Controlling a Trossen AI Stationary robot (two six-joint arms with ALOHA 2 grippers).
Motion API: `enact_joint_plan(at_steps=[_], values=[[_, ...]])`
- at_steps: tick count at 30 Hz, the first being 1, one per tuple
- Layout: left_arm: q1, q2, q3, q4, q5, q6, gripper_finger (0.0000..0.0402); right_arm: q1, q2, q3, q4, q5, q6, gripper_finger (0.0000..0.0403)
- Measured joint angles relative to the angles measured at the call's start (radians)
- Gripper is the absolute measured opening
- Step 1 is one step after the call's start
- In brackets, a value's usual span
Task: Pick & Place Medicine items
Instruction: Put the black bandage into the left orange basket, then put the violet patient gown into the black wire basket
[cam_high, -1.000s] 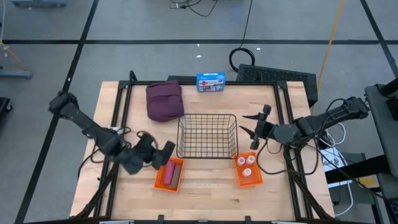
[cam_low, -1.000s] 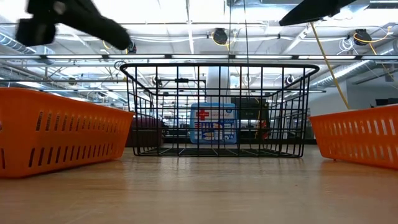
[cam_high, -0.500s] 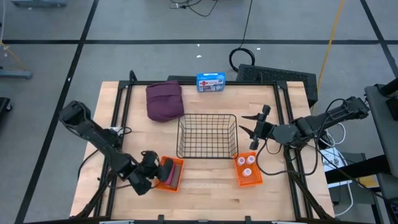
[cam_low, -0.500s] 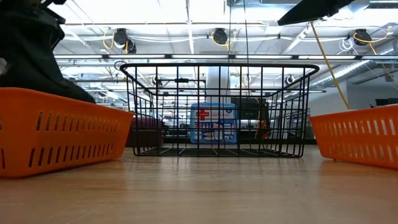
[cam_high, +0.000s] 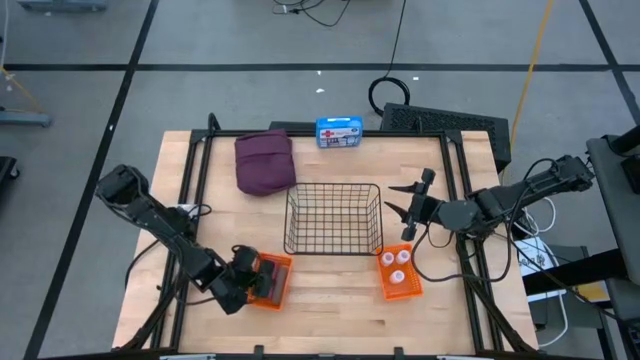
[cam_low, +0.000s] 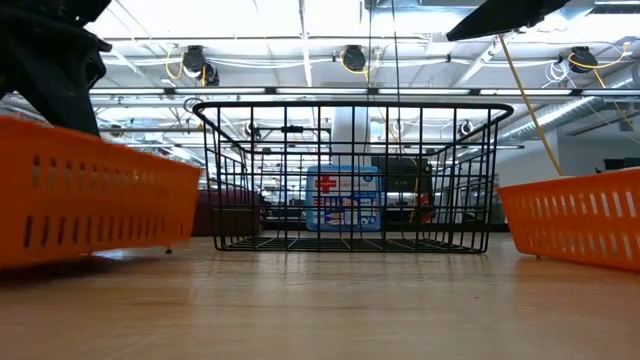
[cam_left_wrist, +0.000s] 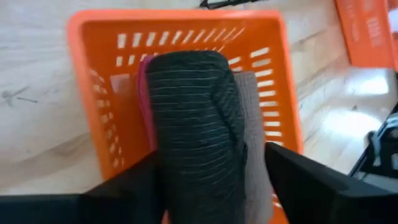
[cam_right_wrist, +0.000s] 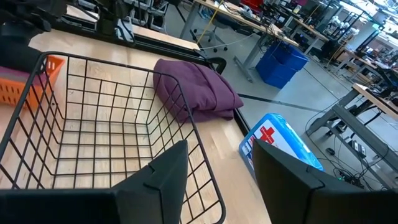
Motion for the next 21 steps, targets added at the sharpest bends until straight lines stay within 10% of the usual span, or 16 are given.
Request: enact_joint_plan(at_steps=[9, 21], values=[[0.066, -0.088, 0.0, -0.006, 0.11, 0.116, 0.0344, 0.0, 0.0, 0.0, -0.005, 0.0, -0.006, 0.0166], [0.207, -0.392, 0.006, -0.014, 0.063, 0.537, 0.0358, 0.0, 0.0, -0.031, -0.001, 0.0, -0.016, 0.0167]])
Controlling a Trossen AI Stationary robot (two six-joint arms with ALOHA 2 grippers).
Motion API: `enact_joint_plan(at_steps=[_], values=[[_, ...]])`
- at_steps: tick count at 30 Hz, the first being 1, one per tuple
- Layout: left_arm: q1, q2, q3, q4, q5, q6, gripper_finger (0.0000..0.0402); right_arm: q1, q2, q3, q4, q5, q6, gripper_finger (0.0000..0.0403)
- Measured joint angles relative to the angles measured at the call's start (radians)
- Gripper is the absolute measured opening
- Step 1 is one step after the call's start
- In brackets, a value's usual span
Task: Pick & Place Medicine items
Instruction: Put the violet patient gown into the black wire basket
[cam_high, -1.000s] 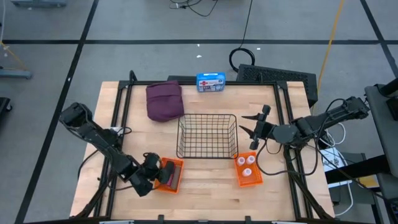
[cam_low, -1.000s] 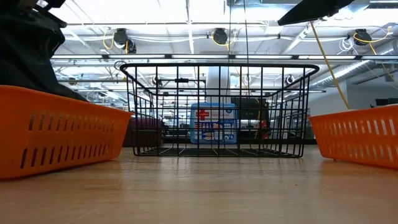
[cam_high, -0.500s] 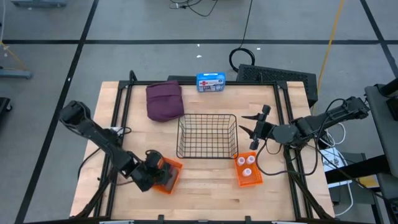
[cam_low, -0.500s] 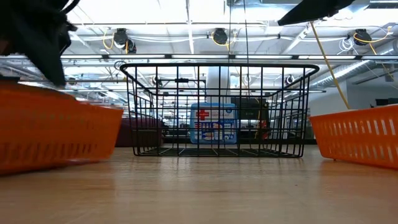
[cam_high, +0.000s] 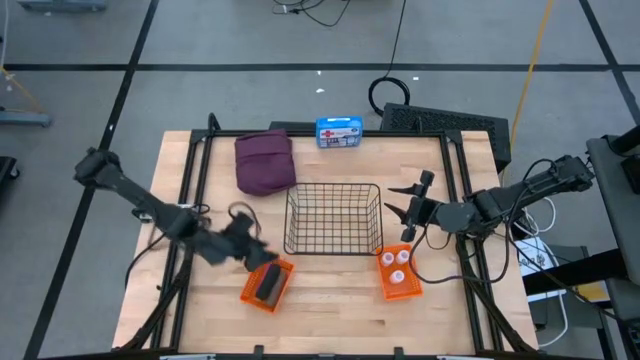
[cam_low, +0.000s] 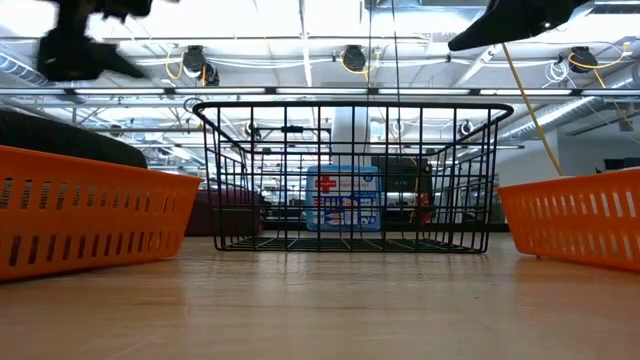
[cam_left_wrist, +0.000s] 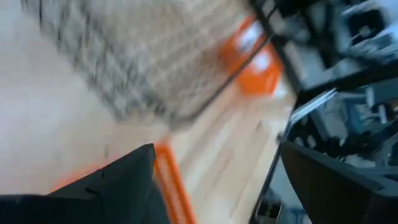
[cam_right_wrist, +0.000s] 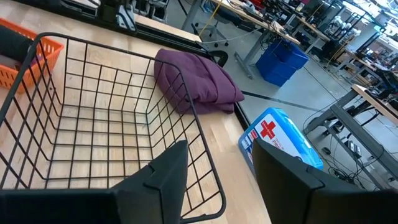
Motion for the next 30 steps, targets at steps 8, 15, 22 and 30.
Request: enact_joint_plan(at_steps=[8, 15, 22, 30], values=[[0.132, -0.15, 0.002, -0.018, -0.062, 0.474, 0.0358, 0.0, -0.003, 0.0, 0.001, 0.0, 0.0, 0.0167], [0.366, -0.1, 0.002, -0.222, 0.067, 0.811, 0.0358, 0.0, -0.003, 0.0, 0.0, 0.0, 0.026, 0.0167], [0.516, 0.092, 0.002, -0.402, -0.008, 1.044, 0.0358, -0.01, -0.002, -0.001, 0.002, 0.028, 0.027, 0.0167], [0.591, 0.283, 0.002, -0.315, -0.205, 1.264, 0.0358, -0.062, -0.002, -0.043, 0.024, 0.028, 0.021, 0.0167]])
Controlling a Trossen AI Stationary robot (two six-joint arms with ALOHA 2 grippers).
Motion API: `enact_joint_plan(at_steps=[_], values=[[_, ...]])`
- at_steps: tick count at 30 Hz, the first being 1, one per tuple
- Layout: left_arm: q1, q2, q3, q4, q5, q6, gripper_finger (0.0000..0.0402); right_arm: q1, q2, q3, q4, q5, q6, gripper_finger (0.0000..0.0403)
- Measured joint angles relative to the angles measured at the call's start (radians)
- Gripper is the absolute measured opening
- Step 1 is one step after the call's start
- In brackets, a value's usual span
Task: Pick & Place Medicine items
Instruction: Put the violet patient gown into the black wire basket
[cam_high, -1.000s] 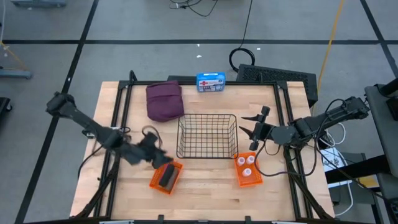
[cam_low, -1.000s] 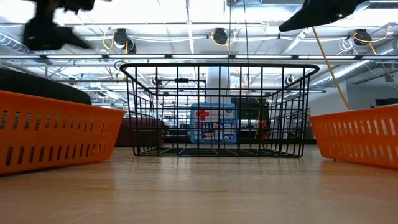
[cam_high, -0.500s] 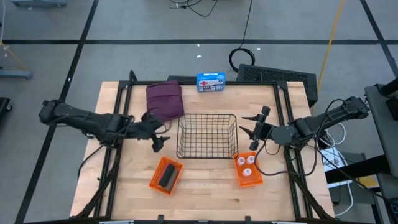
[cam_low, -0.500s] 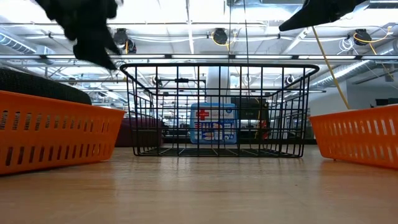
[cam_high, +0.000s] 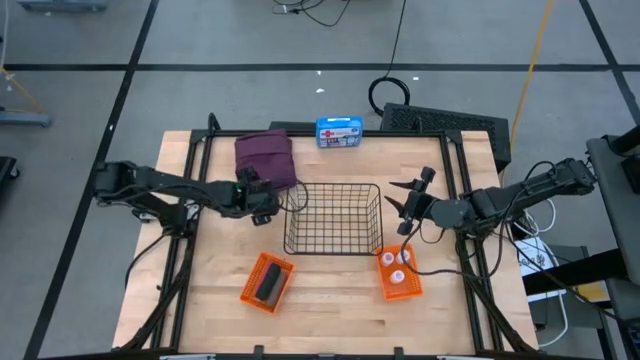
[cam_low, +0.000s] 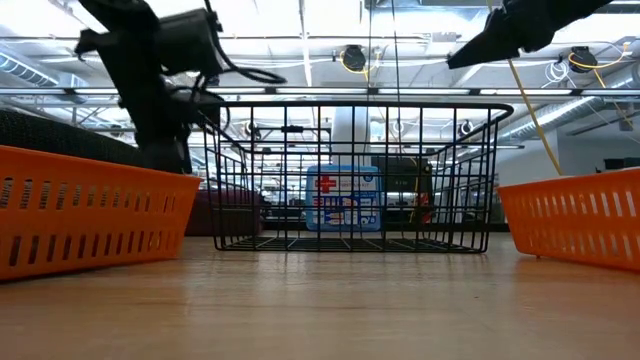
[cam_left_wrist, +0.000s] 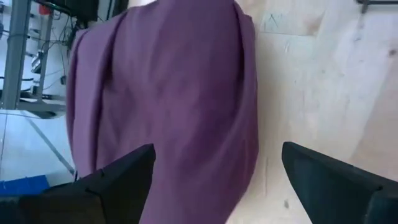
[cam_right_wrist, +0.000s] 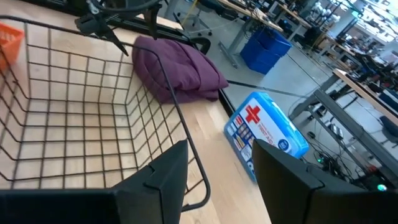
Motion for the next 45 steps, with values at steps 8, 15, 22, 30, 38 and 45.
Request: enact_joint_plan(at_steps=[8, 15, 22, 30, 38, 45], values=[[0.081, 0.11, 0.0, 0.098, 0.025, 0.061, 0.0358, -0.008, 0.0, -0.004, 0.0, -0.005, -0.009, 0.0167], [0.191, 0.207, 0.0, 0.189, 0.15, 0.07, 0.0358, -0.008, 0.0, -0.004, -0.001, -0.005, -0.017, 0.0166], [0.285, 0.272, 0.005, 0.251, 0.24, 0.136, 0.0358, -0.008, 0.0, -0.004, -0.001, -0.006, -0.017, 0.0166], [0.321, 0.287, 0.006, 0.259, 0.287, 0.116, 0.03, -0.008, 0.0, -0.004, -0.003, -0.006, -0.017, 0.0166], [0.353, 0.291, 0.001, 0.251, 0.303, 0.039, 0.0038, -0.008, 0.0, -0.004, -0.003, -0.006, -0.017, 0.0166], [0.359, 0.139, -0.008, 0.066, 0.294, -0.009, 0.0025, -0.008, 0.0, -0.004, -0.001, -0.007, -0.016, 0.0166]])
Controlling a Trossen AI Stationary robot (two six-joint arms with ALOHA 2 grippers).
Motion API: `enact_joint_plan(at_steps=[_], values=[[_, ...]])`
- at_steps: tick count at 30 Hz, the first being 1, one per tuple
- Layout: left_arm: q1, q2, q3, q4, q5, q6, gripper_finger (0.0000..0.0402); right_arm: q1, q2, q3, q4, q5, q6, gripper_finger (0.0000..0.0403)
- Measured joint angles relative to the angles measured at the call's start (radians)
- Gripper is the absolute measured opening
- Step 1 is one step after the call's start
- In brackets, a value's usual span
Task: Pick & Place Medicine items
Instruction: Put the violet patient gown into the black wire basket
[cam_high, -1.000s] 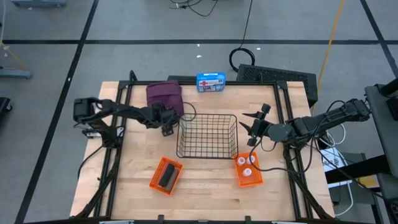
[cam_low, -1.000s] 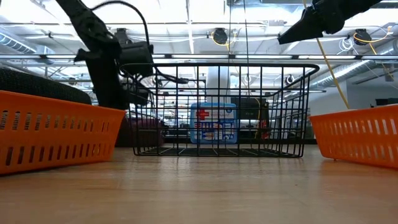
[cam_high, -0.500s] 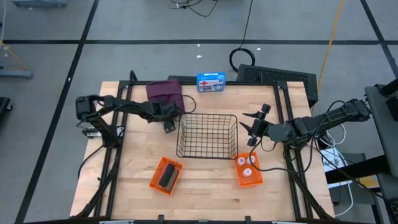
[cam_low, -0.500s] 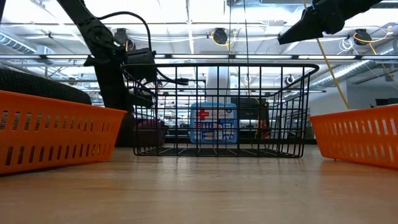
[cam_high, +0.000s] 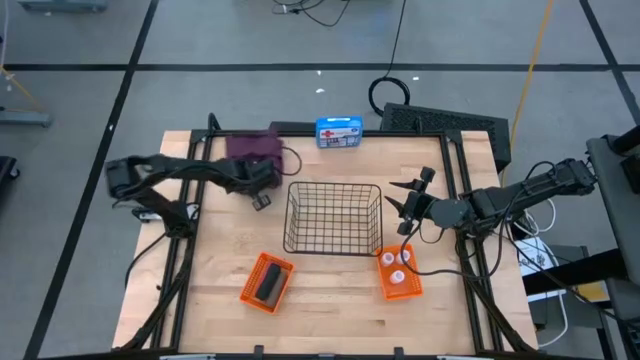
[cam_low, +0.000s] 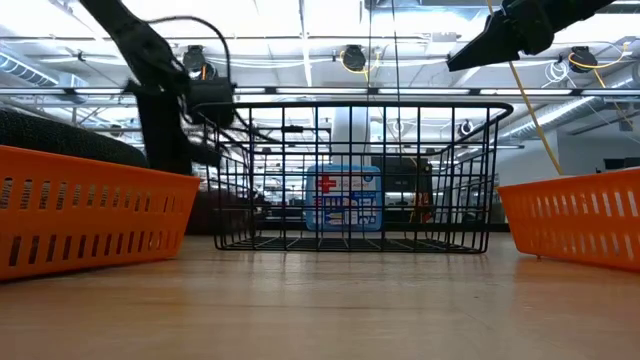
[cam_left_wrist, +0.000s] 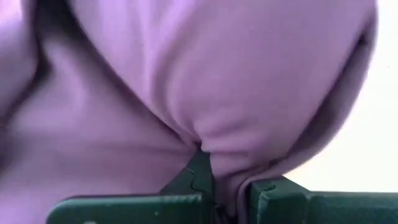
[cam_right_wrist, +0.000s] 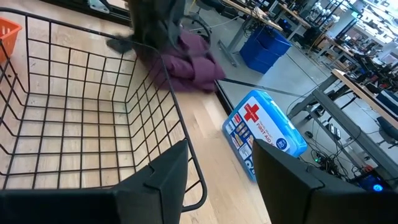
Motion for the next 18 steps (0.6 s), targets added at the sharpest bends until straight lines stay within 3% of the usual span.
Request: enact_joint_plan(at_steps=[8, 12, 18], values=[[-0.019, -0.37, 0.005, -0.157, 0.017, -0.086, 0.0025, 0.0, 0.0, 0.0, 0.023, 0.0, 0.009, 0.0166], [-0.06, -0.507, 0.074, -0.224, 0.03, -0.143, 0.0025, 0.0, 0.011, 0.0, 0.137, -0.005, -0.089, 0.0166], [-0.209, -0.541, 0.266, -0.328, 0.026, -0.179, 0.0025, -0.05, 0.105, 0.0, 0.409, -0.246, -0.379, 0.0176]])
